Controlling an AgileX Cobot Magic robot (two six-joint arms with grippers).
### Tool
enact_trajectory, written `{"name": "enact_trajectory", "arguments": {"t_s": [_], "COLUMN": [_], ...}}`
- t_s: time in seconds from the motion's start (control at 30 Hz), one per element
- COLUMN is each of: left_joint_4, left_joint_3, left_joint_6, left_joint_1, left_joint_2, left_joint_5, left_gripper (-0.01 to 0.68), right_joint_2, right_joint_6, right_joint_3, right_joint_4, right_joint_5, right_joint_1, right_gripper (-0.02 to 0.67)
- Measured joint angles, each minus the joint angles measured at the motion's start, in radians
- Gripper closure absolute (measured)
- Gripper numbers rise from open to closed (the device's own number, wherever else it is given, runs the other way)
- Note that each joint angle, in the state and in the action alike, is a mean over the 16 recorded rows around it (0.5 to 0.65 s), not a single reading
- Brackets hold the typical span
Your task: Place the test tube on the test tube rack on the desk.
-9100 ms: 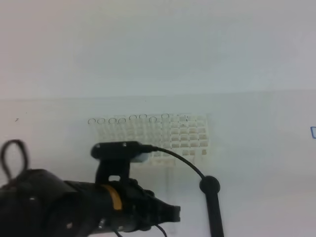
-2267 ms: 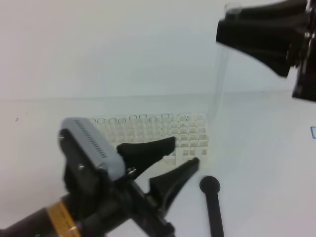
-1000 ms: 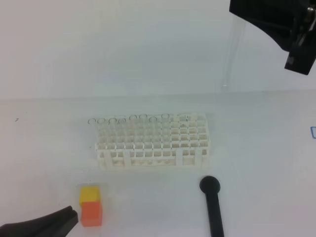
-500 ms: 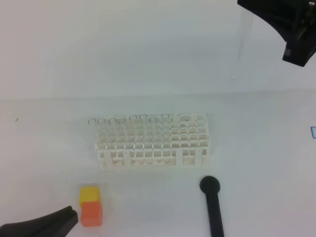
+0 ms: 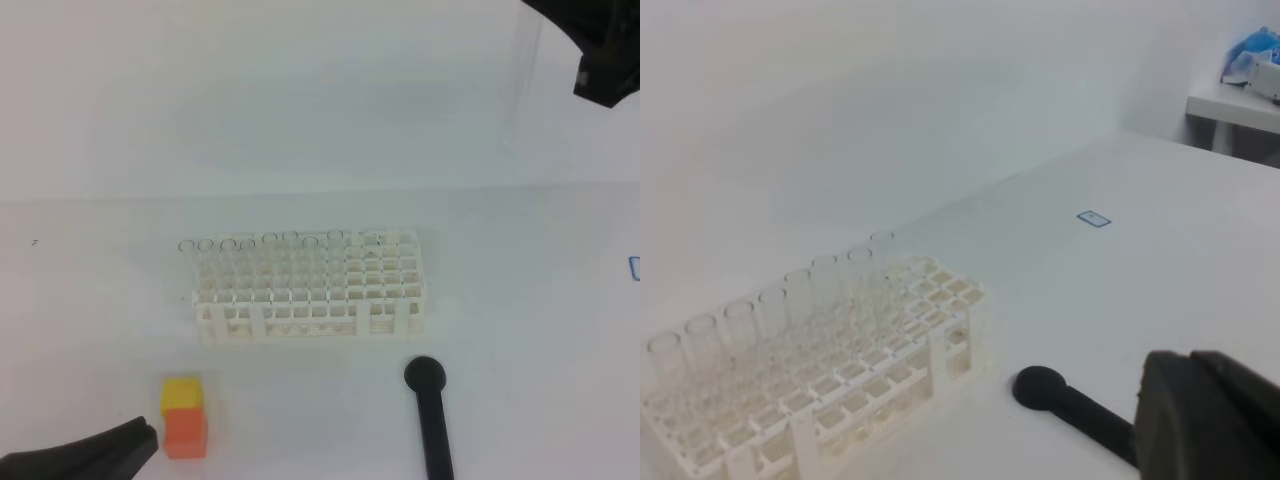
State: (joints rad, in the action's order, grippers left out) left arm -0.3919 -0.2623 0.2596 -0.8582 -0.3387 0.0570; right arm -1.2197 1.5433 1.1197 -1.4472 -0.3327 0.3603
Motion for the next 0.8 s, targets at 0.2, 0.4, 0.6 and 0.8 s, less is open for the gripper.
{"name": "enact_trajectory", "arguments": {"t_s": [0.2, 0.4, 0.6, 0.8], "left_joint_4": [0.0, -0.001, 0.0, 0.002], "left_joint_3": [0.0, 0.0, 0.0, 0.003], "left_joint_6": [0.0, 0.0, 0.003, 0.054], "left_joint_1": [0.102, 0.324, 0.598, 0.802], "left_joint_2": [0.0, 0.011, 0.046, 0.111], "left_joint_5": [0.001, 0.005, 0.01, 0.02], "left_gripper": [0.673, 0.673, 0.673, 0.673], "right_joint_2": [-0.008, -0.061, -0.176, -0.304], "right_joint_6": [-0.388, -0.788, -1.007, -1.082], "right_joint_3": [0.0, -0.002, -0.003, -0.003], "right_joint_4": [0.346, 0.753, 1.019, 1.115], "right_joint_5": [0.117, 0.286, 0.455, 0.594], "right_joint_1": [0.059, 0.177, 0.294, 0.351], "right_gripper": [0.52, 0.52, 0.52, 0.52]}}
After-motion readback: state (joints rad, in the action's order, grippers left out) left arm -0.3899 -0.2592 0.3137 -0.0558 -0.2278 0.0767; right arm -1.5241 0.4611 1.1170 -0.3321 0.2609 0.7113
